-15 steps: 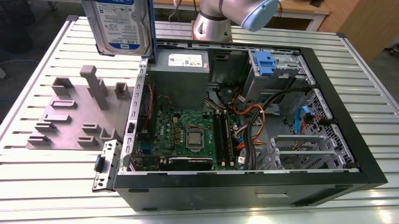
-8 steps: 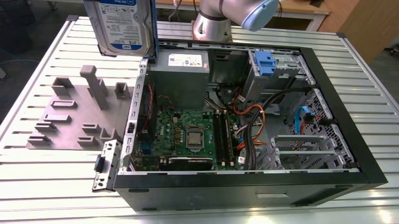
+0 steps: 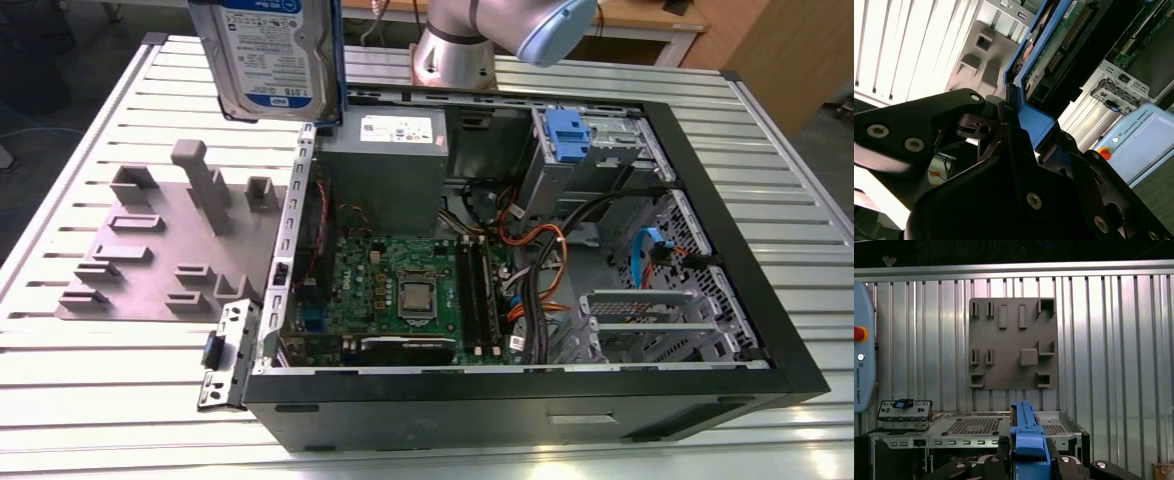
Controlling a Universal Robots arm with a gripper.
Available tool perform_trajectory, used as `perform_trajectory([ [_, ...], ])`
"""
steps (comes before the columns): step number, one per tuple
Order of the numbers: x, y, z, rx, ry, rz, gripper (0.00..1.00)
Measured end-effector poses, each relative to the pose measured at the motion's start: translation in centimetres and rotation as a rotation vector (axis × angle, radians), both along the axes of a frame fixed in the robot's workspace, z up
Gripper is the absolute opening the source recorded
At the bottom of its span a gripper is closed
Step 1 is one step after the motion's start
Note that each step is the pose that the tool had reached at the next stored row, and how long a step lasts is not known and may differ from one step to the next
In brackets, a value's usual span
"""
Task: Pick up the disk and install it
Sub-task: 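Pick up the disk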
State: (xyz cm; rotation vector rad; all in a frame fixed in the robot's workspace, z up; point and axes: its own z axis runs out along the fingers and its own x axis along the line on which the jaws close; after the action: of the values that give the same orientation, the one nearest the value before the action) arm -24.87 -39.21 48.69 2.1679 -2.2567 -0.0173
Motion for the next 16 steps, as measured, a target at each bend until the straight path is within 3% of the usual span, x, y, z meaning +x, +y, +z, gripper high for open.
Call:
perform_trajectory([
  [9,0.43,0.00,-0.06,-0.0001,0.0000,0.000,0.37],
  [16,1.46,0.00,-0.10,0.0000,0.0001,0.000,0.37],
])
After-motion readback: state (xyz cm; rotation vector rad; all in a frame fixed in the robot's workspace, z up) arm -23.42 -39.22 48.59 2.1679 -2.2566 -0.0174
